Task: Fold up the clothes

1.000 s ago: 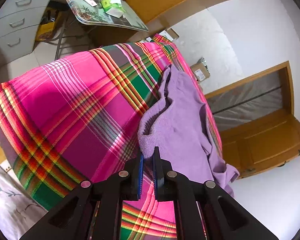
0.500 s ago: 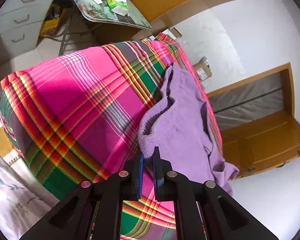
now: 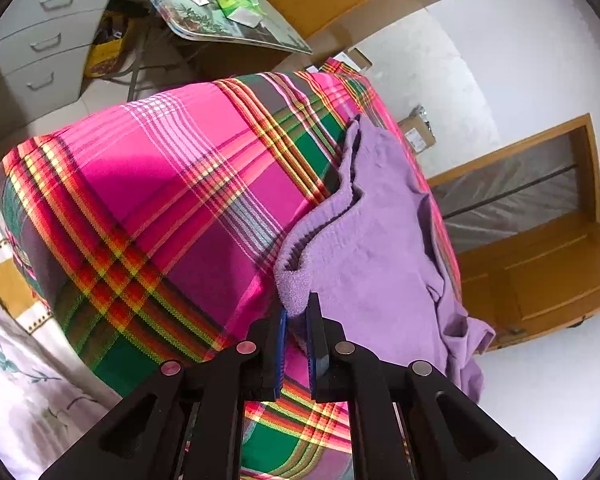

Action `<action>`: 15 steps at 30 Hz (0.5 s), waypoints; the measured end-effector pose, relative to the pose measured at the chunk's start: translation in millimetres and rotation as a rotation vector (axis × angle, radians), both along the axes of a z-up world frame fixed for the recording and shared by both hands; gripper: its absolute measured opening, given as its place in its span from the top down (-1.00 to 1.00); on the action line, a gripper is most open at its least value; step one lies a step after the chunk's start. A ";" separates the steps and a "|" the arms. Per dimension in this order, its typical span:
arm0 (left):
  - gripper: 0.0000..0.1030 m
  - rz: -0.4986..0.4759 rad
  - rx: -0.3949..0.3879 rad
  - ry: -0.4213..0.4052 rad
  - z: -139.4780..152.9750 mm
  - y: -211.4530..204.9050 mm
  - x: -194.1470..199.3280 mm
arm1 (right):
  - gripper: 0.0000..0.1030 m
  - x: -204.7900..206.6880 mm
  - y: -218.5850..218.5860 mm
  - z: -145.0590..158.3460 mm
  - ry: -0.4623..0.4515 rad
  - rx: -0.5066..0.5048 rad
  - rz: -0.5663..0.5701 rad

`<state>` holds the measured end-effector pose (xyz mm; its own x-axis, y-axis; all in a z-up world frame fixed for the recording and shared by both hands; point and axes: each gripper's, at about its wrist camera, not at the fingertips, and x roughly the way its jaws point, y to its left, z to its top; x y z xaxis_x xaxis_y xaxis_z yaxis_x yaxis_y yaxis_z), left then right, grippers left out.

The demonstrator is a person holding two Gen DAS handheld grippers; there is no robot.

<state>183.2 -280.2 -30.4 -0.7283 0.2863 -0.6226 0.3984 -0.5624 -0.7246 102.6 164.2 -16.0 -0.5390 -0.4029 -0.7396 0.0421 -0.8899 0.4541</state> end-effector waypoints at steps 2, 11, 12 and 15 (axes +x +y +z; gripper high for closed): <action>0.80 -0.004 -0.009 -0.003 0.9 -1.2 0.2 | 0.84 0.0 0.0 1.5 -0.010 0.021 0.018; 0.76 0.020 -0.121 0.029 19.6 -7.2 12.6 | 0.76 8.9 -14.9 36.8 0.010 0.097 0.220; 0.76 0.016 -0.135 0.035 22.2 -7.2 11.8 | 0.76 7.9 -17.2 41.8 0.024 0.100 0.235; 0.64 -0.003 -0.164 0.049 29.2 -6.1 7.3 | 0.76 0.2 -27.6 56.6 0.075 0.102 0.265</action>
